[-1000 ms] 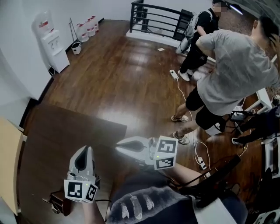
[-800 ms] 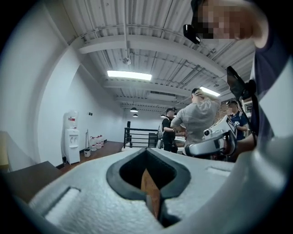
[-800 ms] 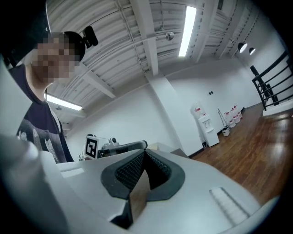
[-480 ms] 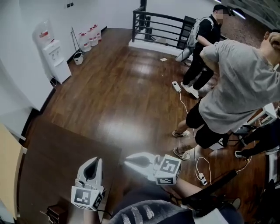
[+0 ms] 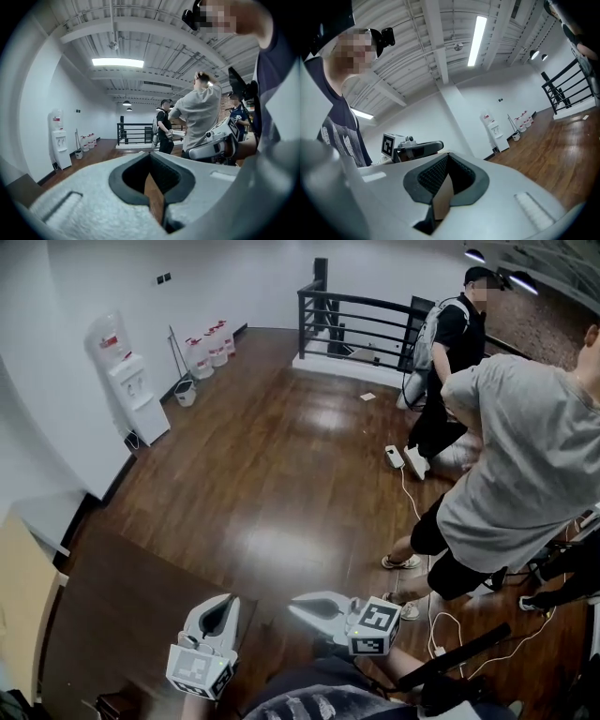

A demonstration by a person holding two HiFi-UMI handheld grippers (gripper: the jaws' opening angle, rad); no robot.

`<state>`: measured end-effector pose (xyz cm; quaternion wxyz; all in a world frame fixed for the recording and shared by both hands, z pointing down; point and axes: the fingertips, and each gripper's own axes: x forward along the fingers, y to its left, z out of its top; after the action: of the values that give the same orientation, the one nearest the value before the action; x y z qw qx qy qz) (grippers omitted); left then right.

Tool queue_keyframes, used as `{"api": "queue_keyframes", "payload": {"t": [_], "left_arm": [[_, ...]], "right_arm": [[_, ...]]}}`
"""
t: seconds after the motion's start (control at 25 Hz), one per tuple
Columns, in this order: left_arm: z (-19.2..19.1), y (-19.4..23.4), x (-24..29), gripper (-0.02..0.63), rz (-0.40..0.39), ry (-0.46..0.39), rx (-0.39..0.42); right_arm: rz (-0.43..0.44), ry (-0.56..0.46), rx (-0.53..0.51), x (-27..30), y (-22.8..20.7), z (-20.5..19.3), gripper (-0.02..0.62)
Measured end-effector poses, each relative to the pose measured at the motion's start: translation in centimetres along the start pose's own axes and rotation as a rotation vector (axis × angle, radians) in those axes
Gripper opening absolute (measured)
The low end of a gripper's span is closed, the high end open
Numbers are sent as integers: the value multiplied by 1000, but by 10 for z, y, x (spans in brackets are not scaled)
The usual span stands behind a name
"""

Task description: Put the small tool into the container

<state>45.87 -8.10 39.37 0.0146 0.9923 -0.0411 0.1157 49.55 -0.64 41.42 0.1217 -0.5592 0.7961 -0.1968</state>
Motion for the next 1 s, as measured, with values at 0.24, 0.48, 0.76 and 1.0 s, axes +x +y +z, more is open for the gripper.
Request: {"api": "queue_keyframes", "payload": {"t": [0.24,0.48,0.76,1.0], "left_arm": [[16,-17,34,-2,41,3,17],[15,-25,49,-2,70,44,-12],[8,-10,56,-2,116,60,-18],[17,17,56,-2,144,61,-77]], "right_arm": [[64,35,-58,-24,-20,18,0],[118,99,-112,-22,-34,18,0],[130,224,-198,13,-51,14,0],[159,243,-216,45,-49,24,0]]}}
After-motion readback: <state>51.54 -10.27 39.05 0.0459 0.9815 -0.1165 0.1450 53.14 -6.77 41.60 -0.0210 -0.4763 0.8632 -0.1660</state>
